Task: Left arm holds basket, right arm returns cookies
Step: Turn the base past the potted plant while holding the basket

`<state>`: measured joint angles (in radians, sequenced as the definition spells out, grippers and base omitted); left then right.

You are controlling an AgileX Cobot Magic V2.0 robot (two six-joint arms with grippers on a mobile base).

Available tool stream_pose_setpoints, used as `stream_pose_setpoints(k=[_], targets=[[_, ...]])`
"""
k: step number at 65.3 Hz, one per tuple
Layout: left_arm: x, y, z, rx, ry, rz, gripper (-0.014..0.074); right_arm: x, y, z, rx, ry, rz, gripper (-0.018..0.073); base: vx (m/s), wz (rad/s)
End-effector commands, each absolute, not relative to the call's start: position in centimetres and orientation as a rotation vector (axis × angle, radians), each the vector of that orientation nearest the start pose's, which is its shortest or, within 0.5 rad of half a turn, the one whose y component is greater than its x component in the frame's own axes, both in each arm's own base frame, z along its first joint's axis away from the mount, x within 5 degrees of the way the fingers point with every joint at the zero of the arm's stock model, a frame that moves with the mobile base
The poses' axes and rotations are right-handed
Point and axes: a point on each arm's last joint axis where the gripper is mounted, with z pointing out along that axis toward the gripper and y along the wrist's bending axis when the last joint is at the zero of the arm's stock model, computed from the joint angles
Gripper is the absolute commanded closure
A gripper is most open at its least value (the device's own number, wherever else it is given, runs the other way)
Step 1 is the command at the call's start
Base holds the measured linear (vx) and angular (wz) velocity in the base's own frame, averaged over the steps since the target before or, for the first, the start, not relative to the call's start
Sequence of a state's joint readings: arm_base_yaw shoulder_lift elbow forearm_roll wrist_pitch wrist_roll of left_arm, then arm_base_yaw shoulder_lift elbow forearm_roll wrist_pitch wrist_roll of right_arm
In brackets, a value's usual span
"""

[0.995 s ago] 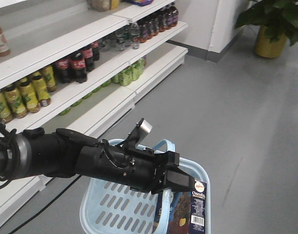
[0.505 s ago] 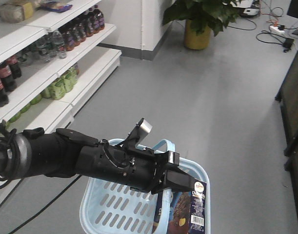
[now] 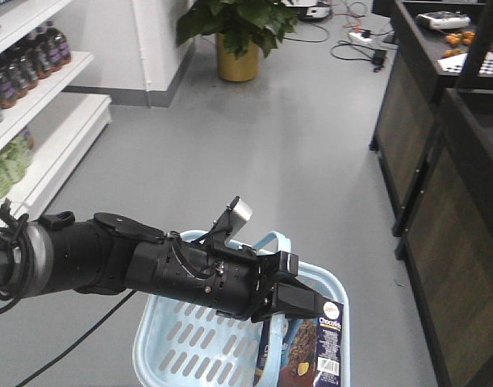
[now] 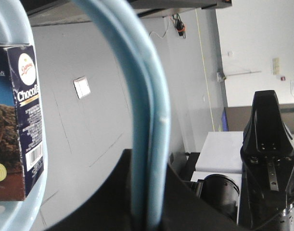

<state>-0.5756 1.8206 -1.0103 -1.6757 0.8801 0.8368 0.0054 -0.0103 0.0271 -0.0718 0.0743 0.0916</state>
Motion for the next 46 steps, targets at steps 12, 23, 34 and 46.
stream_pose_setpoints(k=[12,23,34,46], targets=[[26.13,-25.61,23.97,0.187,2.331,-1.858,0.0603,5.58,0.01,20.40,0.007,1.492,0.010,0.0567,0.10,-0.27],[26.13,-25.61,23.97,0.187,2.331,-1.858,0.0603,5.58,0.01,20.40,0.007,1.492,0.010,0.0567,0.12,-0.15],[26.13,-25.61,23.97,0.187,2.331,-1.858,0.0603,5.58,0.01,20.40,0.007,1.492,0.010,0.0567,0.15,-0.08],[26.13,-25.61,23.97,0.187,2.331,-1.858,0.0603,5.58,0.01,20.40,0.007,1.492,0.010,0.0567,0.18,-0.02]])
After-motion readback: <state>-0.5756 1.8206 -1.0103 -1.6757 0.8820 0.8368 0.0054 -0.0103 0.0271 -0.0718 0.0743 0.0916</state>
